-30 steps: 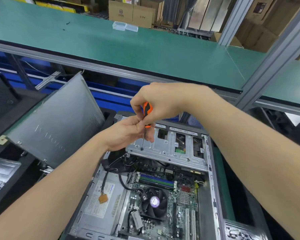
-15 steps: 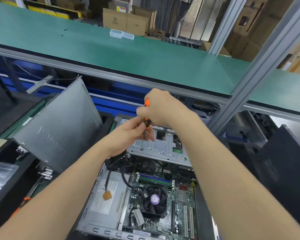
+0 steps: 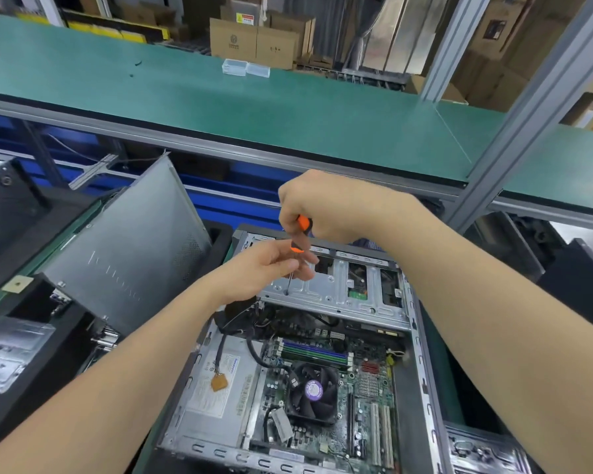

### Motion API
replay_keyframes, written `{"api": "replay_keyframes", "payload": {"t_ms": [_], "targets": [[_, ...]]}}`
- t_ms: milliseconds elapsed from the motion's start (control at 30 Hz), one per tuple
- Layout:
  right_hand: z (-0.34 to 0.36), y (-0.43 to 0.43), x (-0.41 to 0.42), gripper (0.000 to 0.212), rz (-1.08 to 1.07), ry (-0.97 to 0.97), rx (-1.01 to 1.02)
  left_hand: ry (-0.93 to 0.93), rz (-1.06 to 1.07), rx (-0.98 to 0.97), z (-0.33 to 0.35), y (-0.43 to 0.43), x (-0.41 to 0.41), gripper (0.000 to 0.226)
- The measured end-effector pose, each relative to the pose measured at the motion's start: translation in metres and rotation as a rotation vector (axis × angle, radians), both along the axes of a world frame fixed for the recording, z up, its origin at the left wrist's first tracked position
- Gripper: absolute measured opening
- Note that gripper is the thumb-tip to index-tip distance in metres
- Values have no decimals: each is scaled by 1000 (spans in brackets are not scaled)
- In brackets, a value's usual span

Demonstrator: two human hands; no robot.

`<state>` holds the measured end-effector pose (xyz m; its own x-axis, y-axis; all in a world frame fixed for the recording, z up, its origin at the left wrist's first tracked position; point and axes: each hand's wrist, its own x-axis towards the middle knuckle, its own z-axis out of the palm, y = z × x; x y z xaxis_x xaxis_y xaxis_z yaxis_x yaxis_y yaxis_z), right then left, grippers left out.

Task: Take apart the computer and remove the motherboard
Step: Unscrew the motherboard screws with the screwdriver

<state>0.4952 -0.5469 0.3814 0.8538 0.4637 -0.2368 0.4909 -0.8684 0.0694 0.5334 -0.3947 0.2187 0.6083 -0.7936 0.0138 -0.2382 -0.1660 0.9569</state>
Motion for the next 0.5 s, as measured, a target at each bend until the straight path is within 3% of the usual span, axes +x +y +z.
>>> {"api": "replay_keyframes", "payload": {"t_ms": [67,200,400,500], "targets": [[-5,-3,1,41,21,-21,3,21,-38,-26,2,2,0,27],[-10,-11,3,26,59,-63,29,125,-6,-265,12,3,-1,39],[-11,-12,-6,33,-63,-14,172,-45,86,-126,15,-7,3,25],[-12,-2,-14,41,-253,-215,155,-49,125,-144,13,-9,1,24]]}}
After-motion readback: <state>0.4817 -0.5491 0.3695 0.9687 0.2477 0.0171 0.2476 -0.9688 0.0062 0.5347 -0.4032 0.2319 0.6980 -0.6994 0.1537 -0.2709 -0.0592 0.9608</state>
